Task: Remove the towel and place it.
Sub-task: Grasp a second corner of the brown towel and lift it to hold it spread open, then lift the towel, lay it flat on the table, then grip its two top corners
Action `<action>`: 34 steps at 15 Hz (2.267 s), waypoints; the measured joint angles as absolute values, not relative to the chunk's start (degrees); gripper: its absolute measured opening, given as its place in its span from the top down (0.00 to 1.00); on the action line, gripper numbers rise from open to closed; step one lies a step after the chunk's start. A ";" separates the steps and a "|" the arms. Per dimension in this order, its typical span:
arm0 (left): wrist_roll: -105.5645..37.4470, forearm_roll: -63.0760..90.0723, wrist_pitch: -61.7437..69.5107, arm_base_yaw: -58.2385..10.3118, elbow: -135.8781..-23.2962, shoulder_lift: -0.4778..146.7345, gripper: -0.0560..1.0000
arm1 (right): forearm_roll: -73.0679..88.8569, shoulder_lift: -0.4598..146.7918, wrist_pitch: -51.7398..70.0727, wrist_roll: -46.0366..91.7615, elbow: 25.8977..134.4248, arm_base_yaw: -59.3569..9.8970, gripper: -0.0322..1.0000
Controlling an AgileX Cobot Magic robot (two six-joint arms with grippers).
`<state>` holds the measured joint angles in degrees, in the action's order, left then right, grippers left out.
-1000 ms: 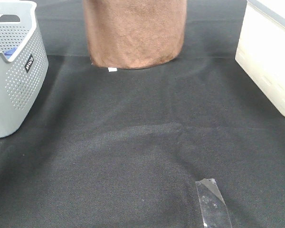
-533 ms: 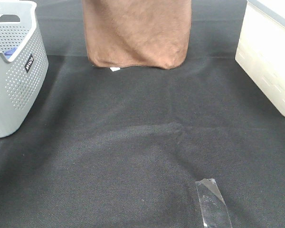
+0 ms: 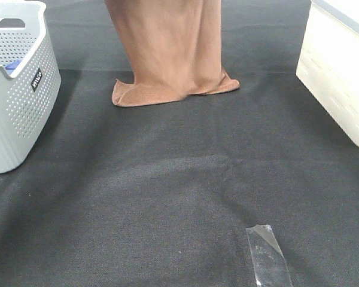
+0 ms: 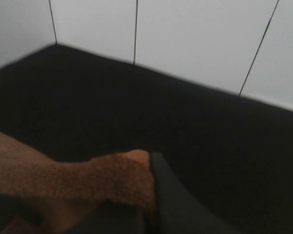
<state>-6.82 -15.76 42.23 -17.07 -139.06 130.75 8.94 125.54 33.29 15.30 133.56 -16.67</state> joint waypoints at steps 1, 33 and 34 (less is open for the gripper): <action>-7.22 -13.75 48.82 -18.11 -139.06 129.32 0.95 | 6.07 125.31 40.57 12.95 133.56 -16.67 0.96; -1.26 29.97 66.98 -19.25 -38.85 47.56 0.95 | 19.48 50.59 69.61 -1.89 46.01 -17.48 0.96; -1.26 30.60 66.98 -19.25 -36.78 47.50 0.95 | 20.23 50.36 69.56 -2.23 43.09 -17.48 0.96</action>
